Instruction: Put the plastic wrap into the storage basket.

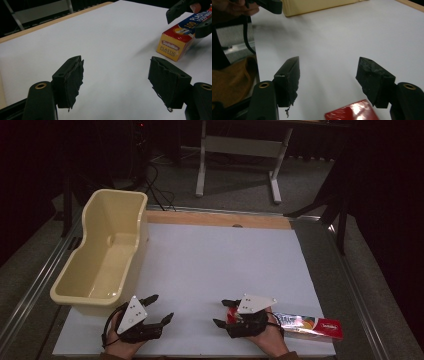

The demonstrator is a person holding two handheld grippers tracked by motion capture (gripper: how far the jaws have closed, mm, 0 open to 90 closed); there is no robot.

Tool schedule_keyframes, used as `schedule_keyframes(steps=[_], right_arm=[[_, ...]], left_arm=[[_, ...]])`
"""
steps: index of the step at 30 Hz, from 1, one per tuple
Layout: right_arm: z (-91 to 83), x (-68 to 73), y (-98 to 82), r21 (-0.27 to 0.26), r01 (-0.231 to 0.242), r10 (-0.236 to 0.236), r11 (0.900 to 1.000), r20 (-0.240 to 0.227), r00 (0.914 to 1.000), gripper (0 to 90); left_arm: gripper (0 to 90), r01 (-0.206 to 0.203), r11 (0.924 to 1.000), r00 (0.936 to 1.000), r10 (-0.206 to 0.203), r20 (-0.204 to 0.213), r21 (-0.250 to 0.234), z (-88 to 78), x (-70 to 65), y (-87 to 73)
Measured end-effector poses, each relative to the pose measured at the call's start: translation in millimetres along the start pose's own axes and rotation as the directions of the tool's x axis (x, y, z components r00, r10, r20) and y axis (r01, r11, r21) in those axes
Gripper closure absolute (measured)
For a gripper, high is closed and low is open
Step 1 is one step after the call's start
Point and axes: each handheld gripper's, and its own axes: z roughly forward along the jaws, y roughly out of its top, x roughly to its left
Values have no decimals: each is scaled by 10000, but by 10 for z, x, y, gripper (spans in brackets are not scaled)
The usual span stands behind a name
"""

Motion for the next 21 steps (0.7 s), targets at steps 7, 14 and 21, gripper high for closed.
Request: schedule_keyframes(steps=[7,14,21], right_arm=[[-188,-169,44,919,225,-233,9955,75,9997,338],[-426,-332,20,2119,756,-799,9744,121,9967,357],[-538,-475,-82,3629,712,-685,9291,-204,9974,282]], left_arm=[[279,74,10000,10000,-74,-53,-60,-8,16,-5],[280,89,10000,10000,-89,-27,-19,5,12,-11],[279,81,10000,10000,-81,57,40,19,9,-15]])
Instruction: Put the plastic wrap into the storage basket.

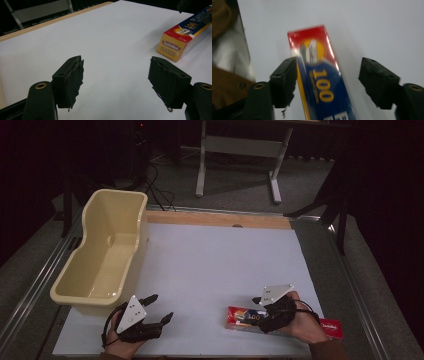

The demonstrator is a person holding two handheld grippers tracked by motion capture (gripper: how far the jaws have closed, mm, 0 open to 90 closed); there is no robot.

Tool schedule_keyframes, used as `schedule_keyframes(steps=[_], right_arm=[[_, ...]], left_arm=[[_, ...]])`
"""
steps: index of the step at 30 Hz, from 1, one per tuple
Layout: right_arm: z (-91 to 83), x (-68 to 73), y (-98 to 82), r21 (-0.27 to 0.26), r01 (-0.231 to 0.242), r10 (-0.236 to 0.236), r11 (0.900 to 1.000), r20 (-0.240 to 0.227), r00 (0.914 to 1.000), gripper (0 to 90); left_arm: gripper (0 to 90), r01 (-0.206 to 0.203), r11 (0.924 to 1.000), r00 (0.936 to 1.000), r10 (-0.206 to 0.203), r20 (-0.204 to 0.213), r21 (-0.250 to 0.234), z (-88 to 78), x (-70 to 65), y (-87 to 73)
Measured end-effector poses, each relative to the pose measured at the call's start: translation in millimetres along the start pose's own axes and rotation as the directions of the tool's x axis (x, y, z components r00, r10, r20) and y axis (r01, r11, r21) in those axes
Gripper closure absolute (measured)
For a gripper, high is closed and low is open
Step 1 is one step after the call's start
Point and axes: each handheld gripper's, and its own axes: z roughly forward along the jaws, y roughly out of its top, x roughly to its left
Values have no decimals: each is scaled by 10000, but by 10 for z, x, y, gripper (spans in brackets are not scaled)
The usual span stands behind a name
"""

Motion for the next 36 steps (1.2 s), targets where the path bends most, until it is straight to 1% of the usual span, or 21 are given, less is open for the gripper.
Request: schedule_keyframes(steps=[3,5,7,8,10,11,13,14,16,17,20,21,22,24,27,29,32,33,34,35,36], right_arm=[[-27,-18,-30,428,157,-152,9990,-117,9998,274],[-52,-33,-57,868,396,-389,9954,-99,9992,300],[-71,-64,-100,1325,539,-513,9897,-225,9984,304],[-82,-76,-124,1536,521,-496,9868,-200,9986,303],[-96,-99,-174,1892,524,-471,9805,-322,9984,289],[-98,-105,-198,2126,578,-505,9754,-394,9979,277],[-84,-106,-245,2683,661,-552,9611,-479,9973,252],[-73,-109,-267,2982,768,-661,9514,-458,9968,242],[-51,-114,-307,3470,824,-673,9342,-554,9962,241],[-39,-117,-324,3641,836,-670,9276,-581,9961,236],[-2,-138,-367,4224,944,-735,9015,-655,9951,232],[12,-145,-380,4338,979,-765,8957,-666,9948,236],[23,-155,-390,4520,1020,-777,8862,-720,9944,237],[40,-170,-398,4742,1108,-836,8734,-781,9934,244],[77,-201,-419,5346,1053,-663,8386,-916,9936,228],[102,-232,-440,5519,1032,-537,8275,-1053,9930,235],[142,-262,-465,5819,1030,-524,8068,-1031,9933,273],[157,-273,-476,5899,1069,-515,8003,-1100,9926,272],[170,-287,-482,6002,1070,-536,7926,-1063,9929,276],[177,-300,-488,6074,1059,-475,7873,-1116,9926,276],[178,-312,-486,6069,1076,-532,7875,-1070,9928,279]], left_arm=[[279,-32,10000,10000,32,47,26,9,-8,-3],[279,-29,10000,10000,28,57,43,11,-8,-3],[279,-39,10000,10000,38,58,49,11,-8,-3],[279,-38,10000,10000,37,65,50,10,-8,-2],[279,-30,10000,10000,29,85,74,14,-10,-3],[279,-41,10000,10000,40,86,83,18,-12,-4],[278,-53,9999,9999,52,92,111,24,-17,-4],[279,-64,9999,9999,63,98,128,27,-17,-5],[279,-46,9999,9999,45,98,140,33,-19,-6],[279,-60,9999,9999,58,90,162,32,-18,-7],[279,-44,9998,9999,42,100,168,34,-16,-7],[279,-50,9998,9999,48,100,182,35,-15,-8],[279,-46,9998,9999,44,109,185,36,-16,-8],[279,-53,9998,9999,51,118,175,38,-19,-9],[278,-73,9999,9999,71,118,143,34,-23,-7],[278,-67,9999,9999,66,113,130,33,-20,-6],[278,-49,9998,9999,47,127,178,40,-16,-8],[278,-71,9998,9999,69,117,178,40,-18,-8],[278,-78,9998,9999,76,117,165,40,-20,-9],[278,-80,9998,9999,79,122,159,39,-21,-8],[278,-83,9998,9999,81,126,157,38,-21,-8]])
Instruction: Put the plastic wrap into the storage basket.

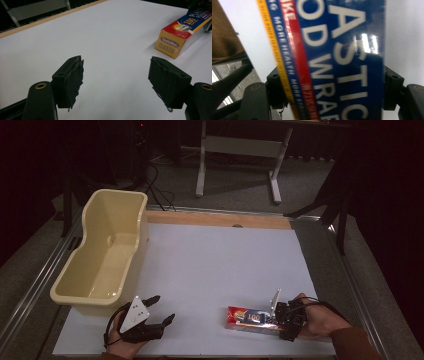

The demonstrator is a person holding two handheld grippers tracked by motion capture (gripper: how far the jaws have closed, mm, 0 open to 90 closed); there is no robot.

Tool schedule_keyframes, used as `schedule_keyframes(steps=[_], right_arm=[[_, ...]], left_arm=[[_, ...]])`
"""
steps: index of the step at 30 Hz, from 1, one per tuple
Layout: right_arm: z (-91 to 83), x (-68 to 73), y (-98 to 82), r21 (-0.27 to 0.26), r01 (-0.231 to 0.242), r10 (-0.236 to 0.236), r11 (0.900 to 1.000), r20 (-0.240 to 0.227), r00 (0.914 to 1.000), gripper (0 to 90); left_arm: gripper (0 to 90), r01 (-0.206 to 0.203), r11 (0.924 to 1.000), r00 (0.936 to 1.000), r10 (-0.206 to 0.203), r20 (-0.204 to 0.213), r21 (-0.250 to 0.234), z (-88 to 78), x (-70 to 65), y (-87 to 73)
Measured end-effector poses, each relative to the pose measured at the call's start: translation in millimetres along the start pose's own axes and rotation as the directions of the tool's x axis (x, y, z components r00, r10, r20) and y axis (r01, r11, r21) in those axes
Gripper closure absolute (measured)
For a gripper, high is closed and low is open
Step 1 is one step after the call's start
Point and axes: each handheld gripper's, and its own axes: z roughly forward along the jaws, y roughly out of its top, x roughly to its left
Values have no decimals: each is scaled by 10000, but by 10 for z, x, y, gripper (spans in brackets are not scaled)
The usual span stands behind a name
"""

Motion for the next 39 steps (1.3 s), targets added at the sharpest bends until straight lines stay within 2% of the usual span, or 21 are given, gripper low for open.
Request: schedule_keyframes(steps=[5,10,20,25,28,32,34,35,37,39], right_arm=[[4,-5,34,-14,47,-47,10000,-55,10000,281],[29,28,136,74,502,-502,9987,-75,9987,353],[28,35,210,371,814,-811,9960,-103,9967,349],[23,41,202,133,963,-963,9953,-37,9953,366],[17,39,215,235,1076,-1075,9939,-67,9942,374],[-13,31,252,313,545,-525,9980,-607,9968,393],[-24,15,264,252,-195,219,9995,-965,9951,396],[-24,15,264,252,-195,219,9995,-965,9951,396],[-31,-10,259,39,-989,987,9951,-1161,9883,398],[-45,-23,256,-120,-1452,1423,9893,-1323,9809,398]], left_arm=[[279,18,10000,10000,-18,-8,12,3,2,-1],[279,-22,10000,10000,21,17,46,6,-5,0],[279,-44,10000,10000,44,27,60,8,-7,1],[281,-23,10000,10000,23,38,73,17,-6,0],[282,-26,10000,10000,26,6,70,15,-9,2],[282,64,10000,10000,-63,-49,31,3,3,0],[282,86,10000,9999,-86,-61,32,0,7,-1],[282,86,10000,9999,-86,-61,32,0,7,-1],[282,72,10000,9999,-71,-75,43,-2,6,-1],[285,73,10000,9999,-73,-78,38,-2,6,-1]])
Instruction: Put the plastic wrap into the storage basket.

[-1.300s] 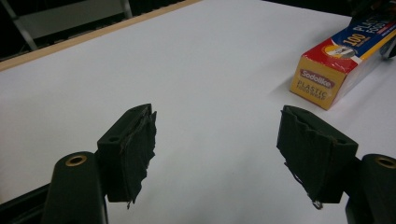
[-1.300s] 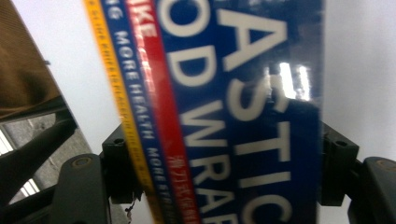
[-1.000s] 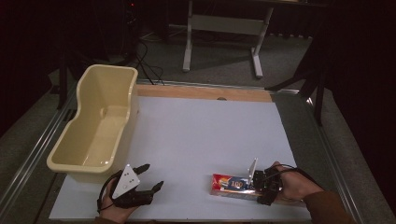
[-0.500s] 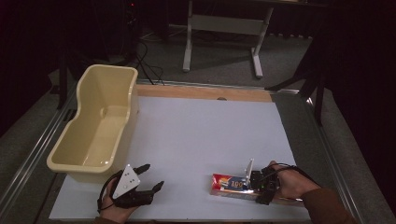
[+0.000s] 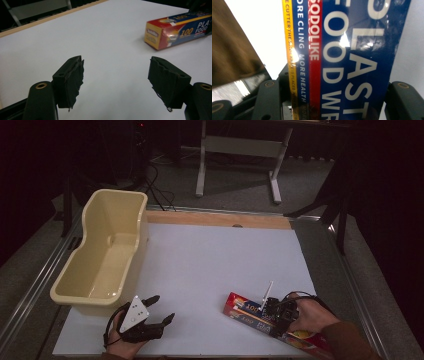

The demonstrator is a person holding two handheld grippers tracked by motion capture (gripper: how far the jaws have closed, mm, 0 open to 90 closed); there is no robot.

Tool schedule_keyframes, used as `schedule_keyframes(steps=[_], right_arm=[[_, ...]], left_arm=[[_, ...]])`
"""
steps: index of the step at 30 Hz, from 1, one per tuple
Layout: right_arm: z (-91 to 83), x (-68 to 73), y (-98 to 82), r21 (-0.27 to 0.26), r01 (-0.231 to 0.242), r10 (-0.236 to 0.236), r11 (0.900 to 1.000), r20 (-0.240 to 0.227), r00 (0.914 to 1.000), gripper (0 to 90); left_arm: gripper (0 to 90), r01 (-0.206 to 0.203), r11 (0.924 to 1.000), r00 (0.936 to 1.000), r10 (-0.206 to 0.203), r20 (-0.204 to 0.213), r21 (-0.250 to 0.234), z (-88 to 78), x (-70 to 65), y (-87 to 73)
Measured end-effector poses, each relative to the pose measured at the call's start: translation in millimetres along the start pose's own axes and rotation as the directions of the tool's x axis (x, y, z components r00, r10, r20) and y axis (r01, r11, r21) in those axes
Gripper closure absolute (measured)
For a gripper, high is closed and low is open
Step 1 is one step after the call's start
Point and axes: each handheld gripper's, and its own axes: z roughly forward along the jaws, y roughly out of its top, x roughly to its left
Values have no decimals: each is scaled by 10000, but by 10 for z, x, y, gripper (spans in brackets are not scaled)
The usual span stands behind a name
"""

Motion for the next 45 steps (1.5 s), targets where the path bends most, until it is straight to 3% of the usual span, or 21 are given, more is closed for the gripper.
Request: schedule_keyframes(steps=[3,6,9,14,17,23,26,32,33,38,42,45], right_arm=[[-76,-28,0,-510,-616,590,9968,-508,9970,399],[-173,-58,5,-1204,-1145,1032,9861,-964,9900,399],[-242,-81,26,-1763,-1709,1499,9694,-1262,9806,400],[-288,-142,93,-2422,-2635,2179,9337,-1994,9554,400],[-316,-149,155,-2666,-2927,2424,9183,-2062,9480,400],[-436,-88,293,-3607,-3477,2897,8655,-2059,9347,400],[-498,-66,355,-4180,-3557,2754,8359,-2411,9306,400],[-594,-29,449,-4860,-4181,2969,7674,-3086,9037,401],[-617,-17,466,-4877,-4277,3032,7610,-3155,8992,401],[-757,73,623,-5267,-4181,2988,7401,-2994,9061,401],[-832,101,827,-5535,-4377,2900,7085,-3370,8957,401],[-855,91,990,-5611,-4528,2883,6929,-3599,8873,401]], left_arm=[[285,16,10000,10000,-16,-10,9,5,0,-1],[285,33,10000,10000,-33,-22,3,8,-2,-1],[285,37,10000,10000,-37,-62,7,5,2,-1],[285,67,10000,9999,-67,-83,17,7,8,-3],[285,48,10000,10000,-48,-74,31,10,8,-3],[285,90,10000,9999,-90,-99,2,9,13,-3],[285,58,10000,9999,-58,-99,15,9,12,-3],[285,78,10000,9999,-78,-108,13,13,25,-4],[285,78,10000,9999,-77,-108,25,14,25,-4],[285,63,10000,9999,-63,-81,28,19,20,0],[285,115,9999,9999,-115,-98,-22,13,19,0],[285,127,9999,9999,-128,-91,-41,5,30,0]])
